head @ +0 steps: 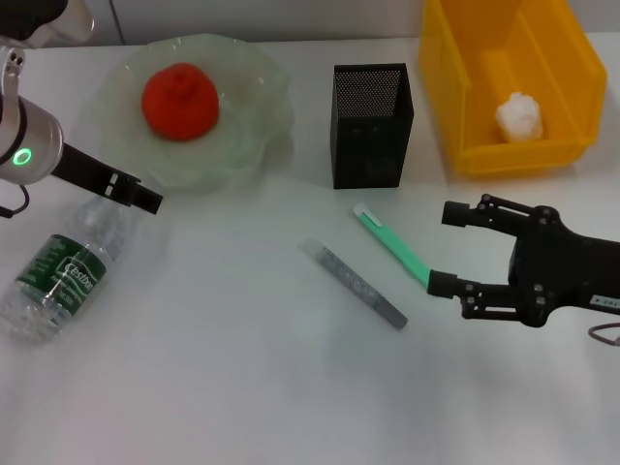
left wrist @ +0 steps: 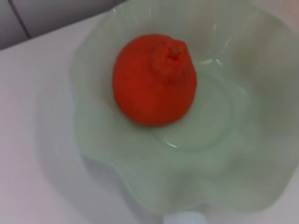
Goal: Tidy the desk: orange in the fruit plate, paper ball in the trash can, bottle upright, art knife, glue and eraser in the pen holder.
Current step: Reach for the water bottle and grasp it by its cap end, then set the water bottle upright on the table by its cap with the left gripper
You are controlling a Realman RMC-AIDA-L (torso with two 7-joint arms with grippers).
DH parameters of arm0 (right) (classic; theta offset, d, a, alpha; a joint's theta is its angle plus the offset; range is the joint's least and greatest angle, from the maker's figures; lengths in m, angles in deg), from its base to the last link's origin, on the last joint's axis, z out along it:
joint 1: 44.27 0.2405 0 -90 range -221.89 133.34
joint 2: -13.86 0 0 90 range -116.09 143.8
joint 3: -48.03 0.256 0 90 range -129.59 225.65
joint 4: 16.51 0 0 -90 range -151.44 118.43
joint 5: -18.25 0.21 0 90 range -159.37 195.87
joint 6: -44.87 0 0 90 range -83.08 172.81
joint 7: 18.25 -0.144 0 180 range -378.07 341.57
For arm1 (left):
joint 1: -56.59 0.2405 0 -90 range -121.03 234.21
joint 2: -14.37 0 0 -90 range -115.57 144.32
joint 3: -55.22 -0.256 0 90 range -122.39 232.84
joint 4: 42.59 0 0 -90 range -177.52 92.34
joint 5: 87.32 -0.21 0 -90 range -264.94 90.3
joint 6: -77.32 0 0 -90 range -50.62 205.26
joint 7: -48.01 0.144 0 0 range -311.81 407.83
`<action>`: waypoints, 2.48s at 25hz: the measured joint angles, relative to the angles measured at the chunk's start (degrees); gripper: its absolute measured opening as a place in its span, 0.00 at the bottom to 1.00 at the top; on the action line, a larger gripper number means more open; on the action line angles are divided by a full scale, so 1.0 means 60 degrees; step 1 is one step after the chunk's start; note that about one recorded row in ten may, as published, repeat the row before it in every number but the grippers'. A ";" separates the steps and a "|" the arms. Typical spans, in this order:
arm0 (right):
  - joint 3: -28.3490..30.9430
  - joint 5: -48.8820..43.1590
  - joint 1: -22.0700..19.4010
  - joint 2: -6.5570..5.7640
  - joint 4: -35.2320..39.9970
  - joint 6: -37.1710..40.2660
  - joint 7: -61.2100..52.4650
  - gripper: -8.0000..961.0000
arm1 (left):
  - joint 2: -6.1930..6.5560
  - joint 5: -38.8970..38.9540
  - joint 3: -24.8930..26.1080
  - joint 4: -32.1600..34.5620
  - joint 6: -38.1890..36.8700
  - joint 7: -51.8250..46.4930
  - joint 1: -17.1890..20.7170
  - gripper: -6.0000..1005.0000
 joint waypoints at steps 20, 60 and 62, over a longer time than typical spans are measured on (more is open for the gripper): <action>-0.0063 -0.0014 0.0276 0.0031 -0.0919 0.0090 0.0024 0.87 | 0.0014 -0.0532 -0.1132 -0.1615 0.2209 0.0106 -0.0091 0.72; -0.0046 0.0054 0.0693 0.0047 -0.1133 0.0275 -0.0745 0.87 | 0.0136 0.9891 0.5548 -0.6376 -0.1965 1.2772 0.1426 0.44; -0.0007 0.0056 0.0758 0.0055 -0.1337 0.0293 -0.0748 0.87 | 0.0123 1.0705 0.6085 -0.7565 -0.2193 1.4347 0.1537 0.44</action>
